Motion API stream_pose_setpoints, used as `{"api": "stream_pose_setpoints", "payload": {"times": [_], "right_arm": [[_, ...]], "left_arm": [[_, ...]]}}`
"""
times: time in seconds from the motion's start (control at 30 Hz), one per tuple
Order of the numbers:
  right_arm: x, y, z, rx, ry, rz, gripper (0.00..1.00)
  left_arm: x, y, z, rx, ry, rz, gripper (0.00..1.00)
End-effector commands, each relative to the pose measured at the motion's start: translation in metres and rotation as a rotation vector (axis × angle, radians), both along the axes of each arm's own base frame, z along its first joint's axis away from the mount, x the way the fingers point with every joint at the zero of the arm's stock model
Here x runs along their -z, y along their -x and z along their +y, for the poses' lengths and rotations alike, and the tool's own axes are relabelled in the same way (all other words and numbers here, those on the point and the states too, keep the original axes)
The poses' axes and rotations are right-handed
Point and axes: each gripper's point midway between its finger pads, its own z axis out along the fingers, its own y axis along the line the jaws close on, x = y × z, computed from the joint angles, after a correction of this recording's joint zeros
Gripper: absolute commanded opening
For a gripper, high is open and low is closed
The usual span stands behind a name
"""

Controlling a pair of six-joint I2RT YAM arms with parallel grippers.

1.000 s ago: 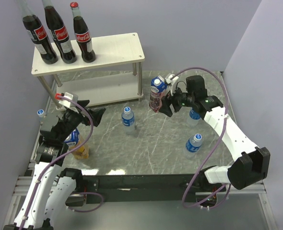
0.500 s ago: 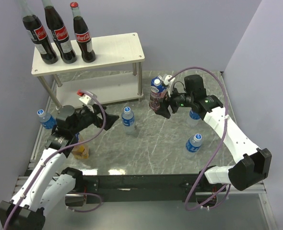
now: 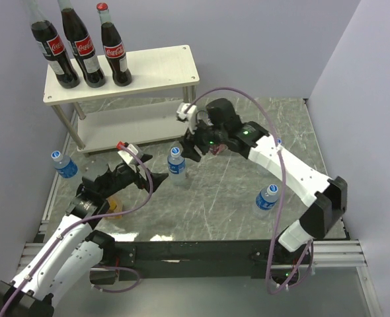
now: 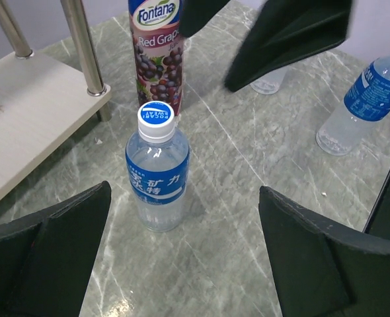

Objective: Place and organize the beverage onto the shelf
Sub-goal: Pick up the drink from the center of the board.

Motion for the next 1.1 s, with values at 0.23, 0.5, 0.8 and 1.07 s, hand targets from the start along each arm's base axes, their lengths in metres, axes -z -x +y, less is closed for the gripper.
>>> {"api": "stream_pose_setpoints", "payload": {"times": [0.23,0.5,0.8,1.07], "right_arm": [[0.004,-0.019,0.035,0.105,0.053,-0.033,0.72],[0.026,-0.013,0.048,0.078,0.089,0.017,0.70],[0.040,-0.007,0.057,0.057,0.120,0.033,0.62],[0.040,-0.008,0.060,0.061,0.126,0.032,0.50]], "left_arm": [[-0.010,-0.002,-0.003,0.023,-0.014,-0.078,0.99],[-0.009,-0.005,-0.001,0.005,-0.020,-0.070,1.00],[-0.004,-0.008,0.000,-0.013,-0.029,-0.045,1.00],[-0.004,-0.010,0.002,-0.022,-0.033,-0.046,0.99]]}}
